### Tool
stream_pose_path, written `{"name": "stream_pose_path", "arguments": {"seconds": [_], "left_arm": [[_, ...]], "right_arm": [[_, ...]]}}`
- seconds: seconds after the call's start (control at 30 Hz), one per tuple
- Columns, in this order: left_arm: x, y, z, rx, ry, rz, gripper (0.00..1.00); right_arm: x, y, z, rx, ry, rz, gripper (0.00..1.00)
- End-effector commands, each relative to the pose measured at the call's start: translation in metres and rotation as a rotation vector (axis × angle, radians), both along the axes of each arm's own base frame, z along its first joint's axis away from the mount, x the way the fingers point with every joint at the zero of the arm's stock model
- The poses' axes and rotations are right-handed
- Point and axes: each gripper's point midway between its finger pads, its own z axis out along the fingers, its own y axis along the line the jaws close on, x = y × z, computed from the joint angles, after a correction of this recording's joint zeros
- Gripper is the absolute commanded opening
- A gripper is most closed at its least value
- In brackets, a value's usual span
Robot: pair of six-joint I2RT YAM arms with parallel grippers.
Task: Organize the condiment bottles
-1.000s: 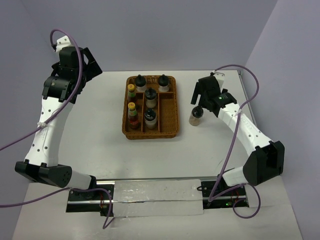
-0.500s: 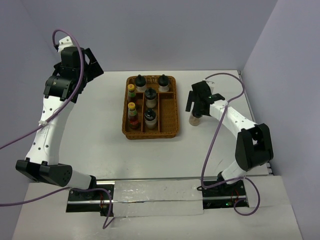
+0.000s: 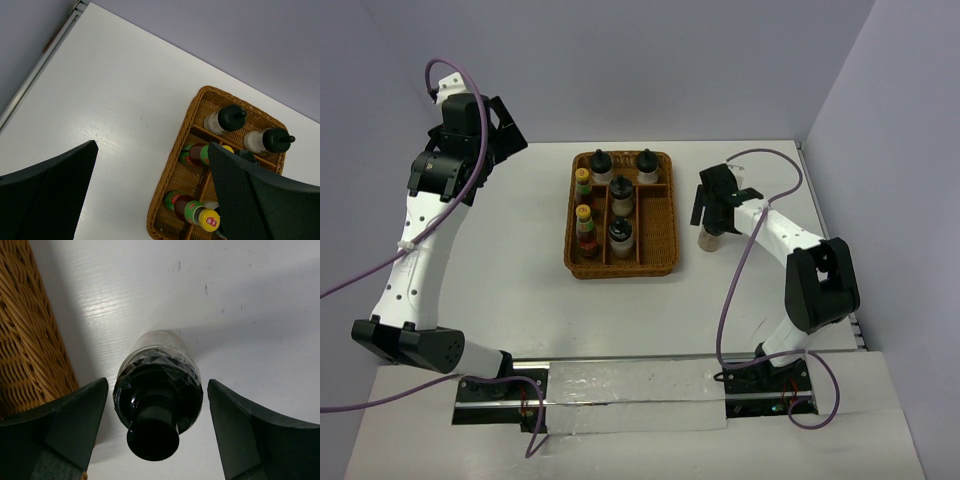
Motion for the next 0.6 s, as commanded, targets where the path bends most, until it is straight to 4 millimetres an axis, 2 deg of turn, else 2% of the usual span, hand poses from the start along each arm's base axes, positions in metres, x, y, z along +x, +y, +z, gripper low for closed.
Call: {"name": "stream_pose_path", "arguments": {"seconds": [0.0,0.07,0.17,0.2,0.23,0.43,0.53,0.57], "left_arm": [[0.004,0.0,0.008,-0.022,-0.042,0.004,0.99],[0.004,0.0,0.008,-0.022,-0.043,0.004,0.99],[0.004,0.0,0.009,-0.023,-0.045,0.002,0.99],[0.004,0.0,0.009,-0.023,-0.045,0.002,0.99],[0.004,0.0,0.009,-0.023,-0.045,0.002,0.99],[0.004,-0.001,0.007,-0.027,-0.04,0.0,0.99],[0.004,-0.001,0.007,-0.029,-0.041,0.001,0.99],[0.004,-0.001,0.007,-0.028,-0.04,0.003,0.99]], "right_arm": [[0.006,-0.001,0.002,0.012,-0.035,-0.017,0.78],[0.007,-0.002,0.006,0.01,-0.042,-0.021,0.68],[0.009,-0.003,0.018,0.007,-0.066,-0.026,0.42],[0.008,-0.003,0.02,0.008,-0.07,-0.026,0.42],[0.009,-0.004,0.031,0.004,-0.088,-0.027,0.36],[0.017,0.003,0.093,0.001,-0.208,0.001,0.3],[0.023,0.022,0.136,0.007,-0.285,0.049,0.29],[0.024,0.03,0.144,0.007,-0.299,0.069,0.29]]}}
